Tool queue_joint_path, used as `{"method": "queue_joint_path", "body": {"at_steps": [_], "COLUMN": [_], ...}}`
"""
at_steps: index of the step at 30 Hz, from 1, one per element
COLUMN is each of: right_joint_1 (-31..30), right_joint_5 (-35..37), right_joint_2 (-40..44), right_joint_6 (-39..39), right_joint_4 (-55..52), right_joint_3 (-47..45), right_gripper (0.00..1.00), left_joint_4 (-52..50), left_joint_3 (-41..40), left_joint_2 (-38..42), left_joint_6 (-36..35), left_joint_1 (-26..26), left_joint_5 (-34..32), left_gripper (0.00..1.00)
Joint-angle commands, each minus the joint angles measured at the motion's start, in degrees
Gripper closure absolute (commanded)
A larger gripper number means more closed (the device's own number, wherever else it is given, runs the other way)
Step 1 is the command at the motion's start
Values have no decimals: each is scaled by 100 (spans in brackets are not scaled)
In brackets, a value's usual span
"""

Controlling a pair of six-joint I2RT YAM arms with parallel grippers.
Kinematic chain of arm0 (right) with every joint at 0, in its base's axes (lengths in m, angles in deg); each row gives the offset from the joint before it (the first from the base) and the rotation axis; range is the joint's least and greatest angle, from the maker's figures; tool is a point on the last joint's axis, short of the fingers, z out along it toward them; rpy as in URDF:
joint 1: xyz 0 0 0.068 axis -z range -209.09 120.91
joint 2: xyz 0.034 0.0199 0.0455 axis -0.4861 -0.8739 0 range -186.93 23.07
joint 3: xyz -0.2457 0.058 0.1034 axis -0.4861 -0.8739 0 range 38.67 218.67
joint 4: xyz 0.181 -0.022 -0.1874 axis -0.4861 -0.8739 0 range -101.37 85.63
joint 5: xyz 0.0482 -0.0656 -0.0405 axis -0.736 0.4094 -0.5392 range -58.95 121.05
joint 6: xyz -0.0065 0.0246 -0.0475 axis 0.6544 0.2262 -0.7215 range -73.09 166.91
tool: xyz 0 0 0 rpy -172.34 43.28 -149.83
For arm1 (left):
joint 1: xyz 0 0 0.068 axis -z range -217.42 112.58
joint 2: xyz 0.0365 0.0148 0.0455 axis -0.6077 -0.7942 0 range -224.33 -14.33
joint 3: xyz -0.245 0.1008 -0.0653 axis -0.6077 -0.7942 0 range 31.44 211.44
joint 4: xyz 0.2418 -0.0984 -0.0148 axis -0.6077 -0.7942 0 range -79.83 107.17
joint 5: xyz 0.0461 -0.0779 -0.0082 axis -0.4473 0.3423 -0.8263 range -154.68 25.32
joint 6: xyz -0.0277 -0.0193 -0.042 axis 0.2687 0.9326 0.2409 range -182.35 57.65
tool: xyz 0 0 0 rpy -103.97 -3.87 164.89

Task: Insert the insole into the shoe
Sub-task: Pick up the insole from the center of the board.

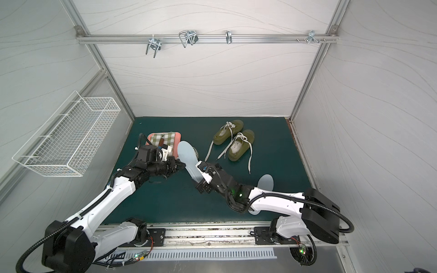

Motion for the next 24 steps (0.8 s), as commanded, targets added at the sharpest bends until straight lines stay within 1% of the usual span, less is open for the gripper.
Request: {"method": "queue_joint_path", "body": {"at_steps": [1, 7, 9, 11, 16, 20, 24], "right_joint_1": [46, 362, 607, 785, 952, 1111, 1143], "right_joint_5": [-135, -728, -1040, -1186, -1590, -1909, -2203], "right_joint_2": [-140, -561, -766, -956, -1237, -1413, -1554], "right_joint_6": [-8, 552, 886, 1027, 770, 769, 727], "right_joint_4": [-224, -290, -462, -756, -961, -940, -1032], "right_joint_3": [176, 477, 666, 907, 1242, 1338, 1469], "right_gripper": [1, 1, 1, 1, 1, 1, 1], "left_joint_4": [24, 351, 405, 292, 179, 275, 243], "left_joint_3": [231, 148, 134, 169, 187, 182, 116], "left_joint_2": [-188, -310, -314, -329, -400, -529, -452], "left_joint_6": [630, 1262, 1376, 1456, 1584, 1679, 1697], "left_joint_1": [-2, 3, 7, 3, 3, 3, 2], "left_joint_5": [-171, -47, 41, 116, 103, 222, 152], "left_gripper": [100, 100, 100, 100, 100, 100, 100]}}
